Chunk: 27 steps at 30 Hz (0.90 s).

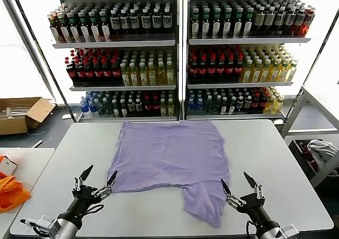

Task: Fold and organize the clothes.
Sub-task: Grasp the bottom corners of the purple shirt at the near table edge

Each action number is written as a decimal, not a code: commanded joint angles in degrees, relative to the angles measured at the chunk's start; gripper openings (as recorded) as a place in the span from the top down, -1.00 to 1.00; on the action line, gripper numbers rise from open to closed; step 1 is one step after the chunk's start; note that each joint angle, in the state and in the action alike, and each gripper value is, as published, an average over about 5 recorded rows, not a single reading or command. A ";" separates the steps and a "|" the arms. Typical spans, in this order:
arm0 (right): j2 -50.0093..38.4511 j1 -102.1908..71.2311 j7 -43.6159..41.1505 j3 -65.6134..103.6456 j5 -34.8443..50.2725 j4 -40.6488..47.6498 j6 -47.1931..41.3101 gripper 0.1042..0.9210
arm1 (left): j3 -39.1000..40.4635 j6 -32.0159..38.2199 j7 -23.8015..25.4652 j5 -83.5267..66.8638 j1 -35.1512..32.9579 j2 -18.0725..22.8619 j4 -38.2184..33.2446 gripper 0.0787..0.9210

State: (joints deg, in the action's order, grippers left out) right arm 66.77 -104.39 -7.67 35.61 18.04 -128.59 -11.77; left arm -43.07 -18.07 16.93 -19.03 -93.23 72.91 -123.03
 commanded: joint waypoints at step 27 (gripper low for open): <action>6.44 -2.18 5.54 -10.65 -7.99 0.07 -12.05 -0.76 | 5.56 -10.57 -7.62 -7.77 9.51 -4.80 10.70 -0.77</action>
State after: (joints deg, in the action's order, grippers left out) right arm 71.07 -106.92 -2.74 27.62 11.80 -129.47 -23.12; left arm -38.14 -28.37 10.99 -25.93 -85.82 67.27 -114.42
